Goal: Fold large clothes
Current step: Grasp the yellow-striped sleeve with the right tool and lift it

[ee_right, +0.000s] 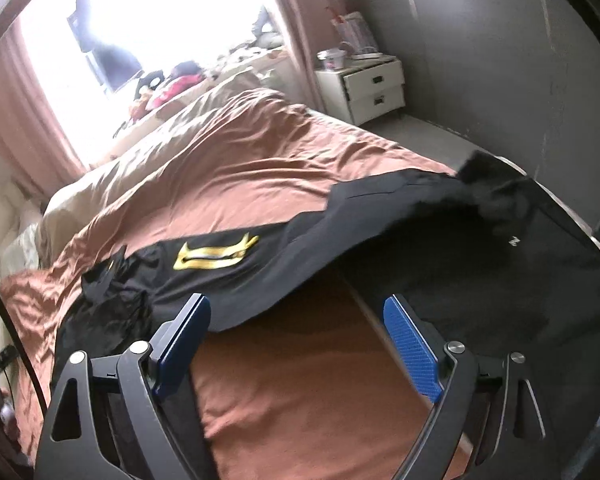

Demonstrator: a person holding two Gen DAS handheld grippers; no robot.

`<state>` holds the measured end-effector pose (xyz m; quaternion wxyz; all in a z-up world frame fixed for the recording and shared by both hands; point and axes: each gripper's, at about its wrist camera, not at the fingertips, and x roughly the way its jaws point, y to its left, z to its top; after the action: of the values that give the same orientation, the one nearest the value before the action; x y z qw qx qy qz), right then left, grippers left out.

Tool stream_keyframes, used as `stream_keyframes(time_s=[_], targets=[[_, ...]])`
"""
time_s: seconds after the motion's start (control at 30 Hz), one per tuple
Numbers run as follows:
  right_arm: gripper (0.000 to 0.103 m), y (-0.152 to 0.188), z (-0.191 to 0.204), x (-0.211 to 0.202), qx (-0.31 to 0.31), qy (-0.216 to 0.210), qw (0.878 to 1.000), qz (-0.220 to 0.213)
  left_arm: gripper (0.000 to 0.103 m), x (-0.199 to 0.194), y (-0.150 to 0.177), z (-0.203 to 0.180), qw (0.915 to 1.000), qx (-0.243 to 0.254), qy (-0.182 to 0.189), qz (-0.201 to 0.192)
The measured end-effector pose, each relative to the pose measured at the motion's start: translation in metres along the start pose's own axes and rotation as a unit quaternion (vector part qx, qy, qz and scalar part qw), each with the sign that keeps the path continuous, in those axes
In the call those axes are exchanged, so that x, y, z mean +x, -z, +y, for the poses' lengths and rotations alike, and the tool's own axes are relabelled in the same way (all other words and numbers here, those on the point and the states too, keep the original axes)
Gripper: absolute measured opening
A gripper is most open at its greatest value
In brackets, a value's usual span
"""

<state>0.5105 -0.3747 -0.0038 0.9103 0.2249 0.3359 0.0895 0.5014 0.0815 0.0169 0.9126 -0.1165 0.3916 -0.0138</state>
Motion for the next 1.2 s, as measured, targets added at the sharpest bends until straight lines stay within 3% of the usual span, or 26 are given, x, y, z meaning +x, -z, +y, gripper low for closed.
stream_keyframes(time_s=[0.3, 0.47, 0.57, 0.6, 0.63, 0.67, 0.73, 0.83, 1.1, 1.17, 1.2], targets=[[0.088, -0.011, -0.031, 0.043, 0.059, -0.010, 0.998, -0.010, 0.081, 0.052, -0.001, -0.034, 0.9992, 0.029, 0.012, 0.024], [0.078, -0.019, -0.041, 0.070, 0.090, -0.012, 0.996, -0.002, 0.068, 0.088, 0.002, -0.037, 0.9985, 0.028, 0.016, 0.045], [0.063, -0.024, -0.049, 0.085, 0.115, 0.008, 0.993, -0.005, 0.060, 0.108, 0.005, -0.036, 0.9978, 0.020, 0.024, 0.059], [0.055, -0.025, -0.051, 0.089, 0.123, 0.007, 0.992, -0.005, 0.057, 0.114, 0.006, -0.036, 0.9975, 0.019, 0.025, 0.063], [0.041, -0.026, -0.052, 0.093, 0.131, 0.009, 0.991, -0.006, 0.054, 0.120, 0.007, -0.036, 0.9973, 0.019, 0.026, 0.065], [0.034, -0.028, -0.051, 0.095, 0.132, 0.014, 0.991, -0.005, 0.052, 0.124, 0.008, -0.035, 0.9973, 0.019, 0.027, 0.066], [0.018, -0.034, -0.046, 0.092, 0.128, 0.010, 0.992, -0.014, 0.043, 0.136, 0.010, -0.032, 0.9973, 0.021, 0.023, 0.066], [0.006, -0.044, -0.027, 0.072, 0.097, -0.002, 0.995, -0.037, 0.036, 0.156, 0.015, -0.024, 0.9963, 0.004, 0.025, 0.082], [0.001, -0.068, 0.056, -0.003, 0.010, -0.052, 0.992, -0.112, 0.035, 0.192, 0.035, -0.005, 0.9920, -0.034, 0.029, 0.118], [0.001, -0.070, 0.076, -0.014, -0.013, -0.045, 0.992, -0.117, 0.035, 0.189, 0.037, 0.001, 0.9917, -0.041, 0.031, 0.118], [0.001, -0.070, 0.086, -0.017, -0.013, -0.016, 0.994, -0.109, 0.035, 0.186, 0.038, 0.004, 0.9918, -0.046, 0.032, 0.115]])
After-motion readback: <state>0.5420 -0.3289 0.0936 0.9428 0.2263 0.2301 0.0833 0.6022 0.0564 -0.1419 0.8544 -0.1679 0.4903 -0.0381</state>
